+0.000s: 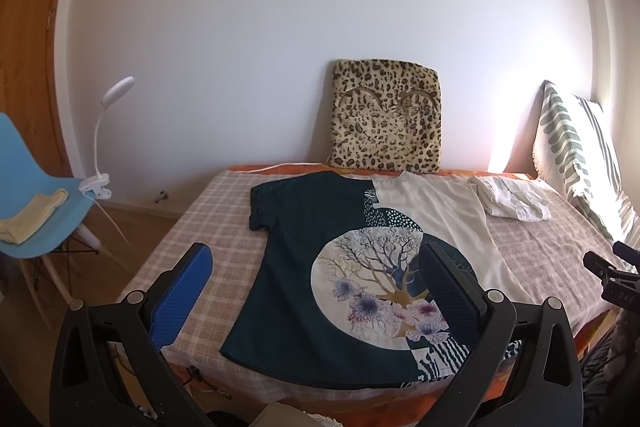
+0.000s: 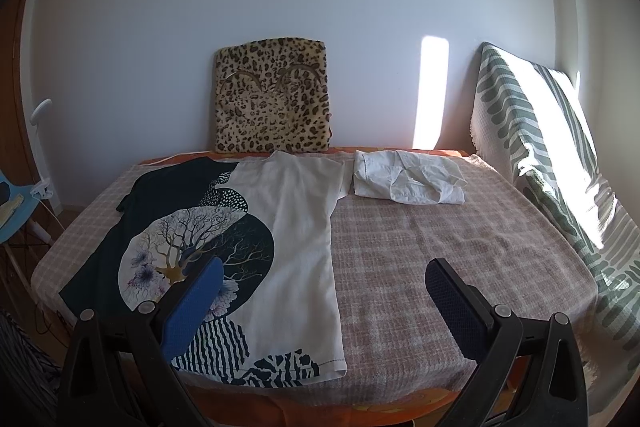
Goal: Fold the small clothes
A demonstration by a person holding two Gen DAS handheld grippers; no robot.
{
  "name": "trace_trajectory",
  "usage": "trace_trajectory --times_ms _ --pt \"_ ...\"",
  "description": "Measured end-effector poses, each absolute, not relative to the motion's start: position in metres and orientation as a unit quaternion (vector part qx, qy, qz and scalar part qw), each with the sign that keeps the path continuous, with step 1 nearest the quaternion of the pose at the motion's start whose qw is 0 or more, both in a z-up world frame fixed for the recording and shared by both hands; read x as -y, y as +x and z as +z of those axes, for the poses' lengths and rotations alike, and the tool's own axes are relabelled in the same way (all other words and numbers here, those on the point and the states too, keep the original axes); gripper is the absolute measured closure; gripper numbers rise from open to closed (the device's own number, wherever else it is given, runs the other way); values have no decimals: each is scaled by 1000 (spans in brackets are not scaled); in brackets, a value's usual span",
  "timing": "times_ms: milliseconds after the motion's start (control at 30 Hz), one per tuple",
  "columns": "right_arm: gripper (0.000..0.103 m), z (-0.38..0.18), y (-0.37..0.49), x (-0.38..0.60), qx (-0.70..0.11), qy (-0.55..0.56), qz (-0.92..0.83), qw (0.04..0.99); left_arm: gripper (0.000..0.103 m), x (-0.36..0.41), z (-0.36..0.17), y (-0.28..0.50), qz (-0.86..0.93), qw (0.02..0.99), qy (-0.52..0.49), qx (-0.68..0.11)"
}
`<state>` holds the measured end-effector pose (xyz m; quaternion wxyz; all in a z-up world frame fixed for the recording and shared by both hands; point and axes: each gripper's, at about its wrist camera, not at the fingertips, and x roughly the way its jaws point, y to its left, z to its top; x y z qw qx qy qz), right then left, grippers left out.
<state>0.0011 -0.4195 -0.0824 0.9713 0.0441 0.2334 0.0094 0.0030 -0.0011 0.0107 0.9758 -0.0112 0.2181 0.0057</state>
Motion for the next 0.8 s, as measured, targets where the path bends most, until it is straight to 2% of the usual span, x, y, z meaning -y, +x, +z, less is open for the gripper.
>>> trace_trajectory --times_ms 800 --pt "1 -80 3 417 -234 46 7 971 1 13 9 -4 3 977 -12 -213"
